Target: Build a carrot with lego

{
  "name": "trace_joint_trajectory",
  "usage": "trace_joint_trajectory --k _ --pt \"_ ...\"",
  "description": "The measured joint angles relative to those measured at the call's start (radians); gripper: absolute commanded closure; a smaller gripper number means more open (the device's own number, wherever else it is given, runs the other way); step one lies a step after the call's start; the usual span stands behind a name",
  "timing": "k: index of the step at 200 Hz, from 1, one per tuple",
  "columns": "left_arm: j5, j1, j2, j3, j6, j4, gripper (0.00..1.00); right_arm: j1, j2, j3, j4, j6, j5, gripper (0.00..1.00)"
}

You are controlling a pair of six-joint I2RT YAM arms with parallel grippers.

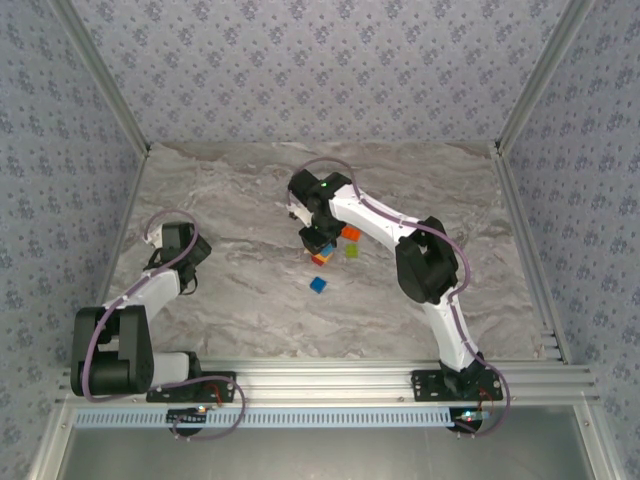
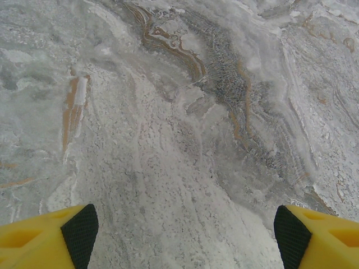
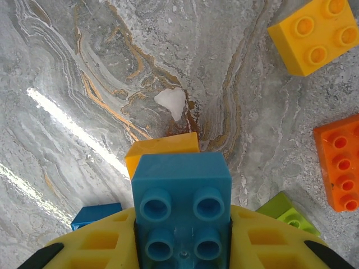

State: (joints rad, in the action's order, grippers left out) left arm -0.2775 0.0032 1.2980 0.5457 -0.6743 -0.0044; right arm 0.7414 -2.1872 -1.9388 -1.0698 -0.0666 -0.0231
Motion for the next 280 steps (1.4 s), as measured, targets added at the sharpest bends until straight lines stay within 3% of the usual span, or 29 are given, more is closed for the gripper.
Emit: trace_joint_trajectory --k 139,280 --pt "0.0 -0.006 0.0 0.0 0.0 0.0 0.16 -0.01 0.031 0.061 0.043 -0.111 -0.048 0.67" --pt "0.0 -0.006 0.0 0.002 0.0 0.0 0.16 0.027 0.039 0.076 0.06 -0.212 0.028 0.66"
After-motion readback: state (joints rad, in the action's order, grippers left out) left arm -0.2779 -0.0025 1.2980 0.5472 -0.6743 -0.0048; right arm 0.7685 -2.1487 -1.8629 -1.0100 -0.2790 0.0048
